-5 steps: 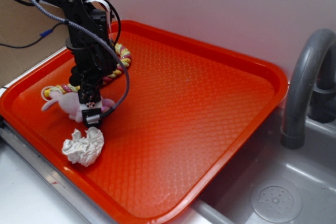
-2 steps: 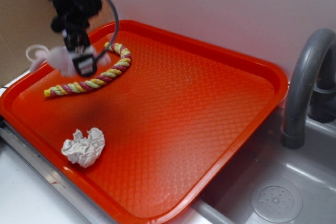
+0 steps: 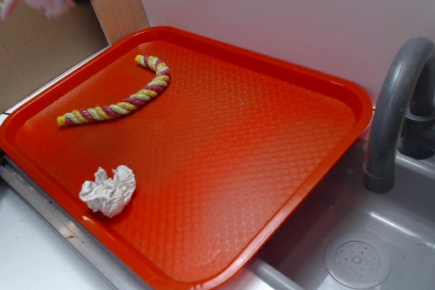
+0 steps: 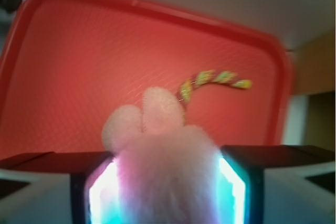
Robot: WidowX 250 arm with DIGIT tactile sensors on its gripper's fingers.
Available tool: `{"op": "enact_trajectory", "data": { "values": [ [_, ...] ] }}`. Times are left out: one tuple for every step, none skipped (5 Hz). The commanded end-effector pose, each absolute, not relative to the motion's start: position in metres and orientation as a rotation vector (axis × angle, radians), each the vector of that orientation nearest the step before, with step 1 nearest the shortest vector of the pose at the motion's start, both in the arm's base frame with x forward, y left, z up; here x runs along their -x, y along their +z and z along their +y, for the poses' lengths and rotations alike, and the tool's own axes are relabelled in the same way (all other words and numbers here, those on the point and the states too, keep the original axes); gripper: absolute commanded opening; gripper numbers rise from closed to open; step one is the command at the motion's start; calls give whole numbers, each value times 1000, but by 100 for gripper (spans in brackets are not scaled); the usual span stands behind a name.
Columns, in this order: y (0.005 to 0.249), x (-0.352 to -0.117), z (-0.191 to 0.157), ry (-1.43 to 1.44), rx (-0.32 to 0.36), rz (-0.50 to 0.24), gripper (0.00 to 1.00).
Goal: Grab the pink bunny.
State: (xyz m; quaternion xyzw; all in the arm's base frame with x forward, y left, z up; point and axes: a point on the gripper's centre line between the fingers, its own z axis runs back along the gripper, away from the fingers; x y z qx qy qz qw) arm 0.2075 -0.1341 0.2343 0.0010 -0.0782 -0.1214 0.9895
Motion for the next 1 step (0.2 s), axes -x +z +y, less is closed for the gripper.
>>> {"op": "enact_trajectory", "data": {
  "values": [
    [296,-200,-111,-229,42,-210,66]
  ]
}}
